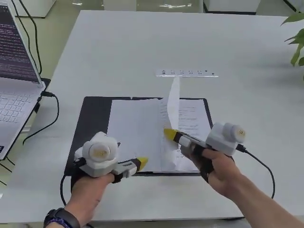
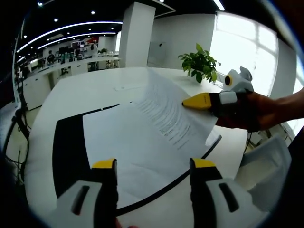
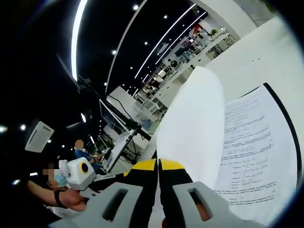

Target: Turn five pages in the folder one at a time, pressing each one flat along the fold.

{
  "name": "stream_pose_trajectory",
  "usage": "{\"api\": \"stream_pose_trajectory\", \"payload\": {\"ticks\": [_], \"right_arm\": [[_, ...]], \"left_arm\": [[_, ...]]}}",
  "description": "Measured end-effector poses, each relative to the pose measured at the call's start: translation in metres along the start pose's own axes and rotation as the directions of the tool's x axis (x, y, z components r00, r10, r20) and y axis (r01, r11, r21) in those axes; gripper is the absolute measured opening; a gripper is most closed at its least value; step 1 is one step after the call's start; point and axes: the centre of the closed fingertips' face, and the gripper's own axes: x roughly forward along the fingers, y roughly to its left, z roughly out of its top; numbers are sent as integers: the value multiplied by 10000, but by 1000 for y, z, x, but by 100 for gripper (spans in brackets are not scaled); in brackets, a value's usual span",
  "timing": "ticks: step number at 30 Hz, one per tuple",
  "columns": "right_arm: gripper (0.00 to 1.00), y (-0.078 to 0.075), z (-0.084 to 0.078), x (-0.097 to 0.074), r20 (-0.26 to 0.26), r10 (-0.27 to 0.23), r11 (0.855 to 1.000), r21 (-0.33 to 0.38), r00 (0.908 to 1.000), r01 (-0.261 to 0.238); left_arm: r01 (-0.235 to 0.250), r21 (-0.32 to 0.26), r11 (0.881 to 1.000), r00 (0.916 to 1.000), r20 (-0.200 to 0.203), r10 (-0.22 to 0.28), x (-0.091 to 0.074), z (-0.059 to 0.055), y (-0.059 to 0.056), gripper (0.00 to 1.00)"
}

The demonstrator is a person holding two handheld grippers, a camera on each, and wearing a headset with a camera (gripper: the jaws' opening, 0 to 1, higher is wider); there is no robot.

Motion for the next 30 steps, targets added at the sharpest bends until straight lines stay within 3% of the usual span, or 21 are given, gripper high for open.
{"api": "stream_pose_trajectory", "payload": {"ticks": [10, 20, 30], "right_arm": [[0, 25, -14, 34, 18, 363, 9978, 547, 9993, -363], [0, 40, -34, 61, -763, 766, 9954, 633, 9941, -718], [0, 42, -59, 80, -1620, 942, 9936, 766, 9823, -826]], "left_arm": [[-405, -592, 9974, 9988, 235, 419, -23, -10, 15, 62], [-759, -852, 9935, 9966, 243, 782, -46, -25, 35, 64], [-1050, -1291, 9861, 9942, 94, 1071, -63, -45, 53, 65]]}}
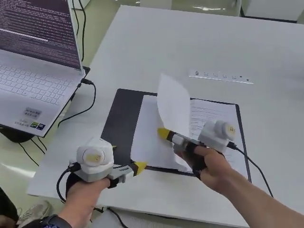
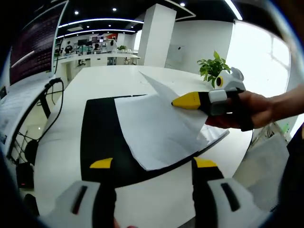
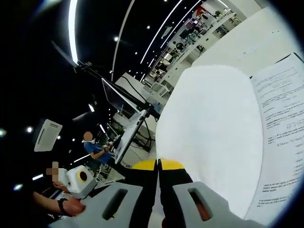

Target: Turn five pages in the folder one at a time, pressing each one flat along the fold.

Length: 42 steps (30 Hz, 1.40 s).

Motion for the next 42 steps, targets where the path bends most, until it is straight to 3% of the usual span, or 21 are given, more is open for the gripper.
{"api": "stream_pose_trajectory", "payload": {"ticks": [6, 13, 33, 42], "right_arm": [[0, 1, -11, 14, -338, -18, 10000, 97, 9994, 21], [1, -10, -22, 28, -698, -180, 9993, 321, 9974, 203], [3, -36, -47, 49, -1383, -703, 9950, 600, 9879, 793], [16, -45, -65, 55, -1738, -991, 9891, 905, 9798, 1161]], "left_arm": [[-122, -186, 9998, 9999, -31, 121, -2, -7, 6, 65], [-184, -342, 9992, 9998, -98, 181, -3, -10, 11, 65], [-118, -489, 9987, 9994, -338, 101, 3, -15, 19, 64], [-63, -470, 9989, 9988, -480, 41, 5, -19, 17, 64]]}}
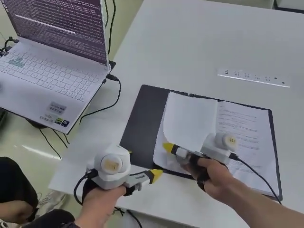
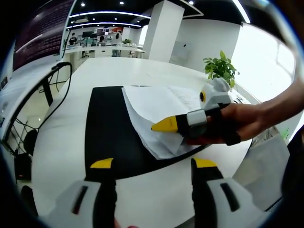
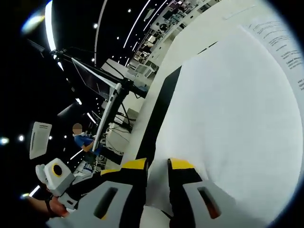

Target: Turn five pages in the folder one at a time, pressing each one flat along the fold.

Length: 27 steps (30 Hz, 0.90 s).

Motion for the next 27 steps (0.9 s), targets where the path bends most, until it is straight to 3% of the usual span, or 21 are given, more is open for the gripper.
{"api": "stream_pose_trajectory", "payload": {"ticks": [7, 13, 16, 22, 27], "right_arm": [[21, 1, 0, -3, 274, 239, 9984, 501, 9993, -252], [37, 12, 2, -9, 576, 766, 9941, 726, 9954, -807], [44, 18, 4, -16, 683, 1035, 9935, 413, 9923, -1065], [44, 21, 5, -45, 762, 1078, 9938, -354, 9912, -1053], [42, 7, 15, -74, 1312, 598, 9971, -539, 9896, -531]], "left_arm": [[0, -18, 10000, 10000, -84, 0, -1, -3, 2, 63], [24, 89, 10000, 10000, -57, -23, -1, 0, 0, 64], [113, 203, 9997, 9999, -54, -112, 0, 2, -4, 64], [341, 504, 9981, 9994, -31, -339, 5, 8, -12, 60], [411, 690, 9968, 9991, 68, -417, 11, 18, -14, 56]]}}
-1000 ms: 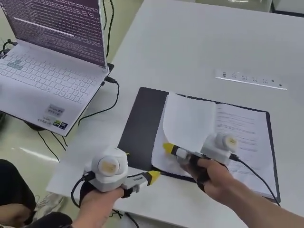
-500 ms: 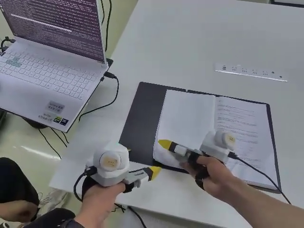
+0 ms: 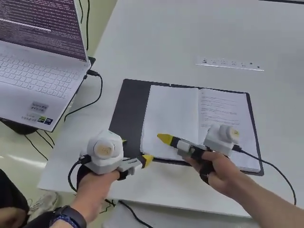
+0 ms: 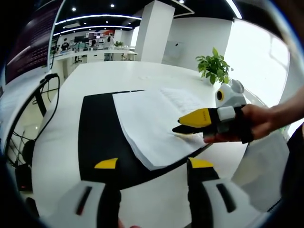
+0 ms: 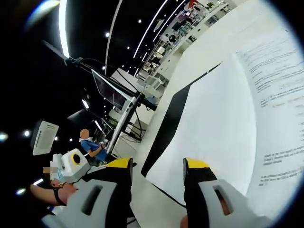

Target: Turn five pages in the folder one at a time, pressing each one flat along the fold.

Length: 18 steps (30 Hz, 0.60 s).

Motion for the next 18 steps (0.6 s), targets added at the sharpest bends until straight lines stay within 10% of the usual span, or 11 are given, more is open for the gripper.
{"api": "stream_pose_trajectory", "payload": {"ticks": [18], "right_arm": [[38, -25, 7, -63, 494, -909, 9952, -315, 9946, 925]], "left_arm": [[421, 541, 9976, 9973, -619, -387, 40, 3, -10, 26]]}}
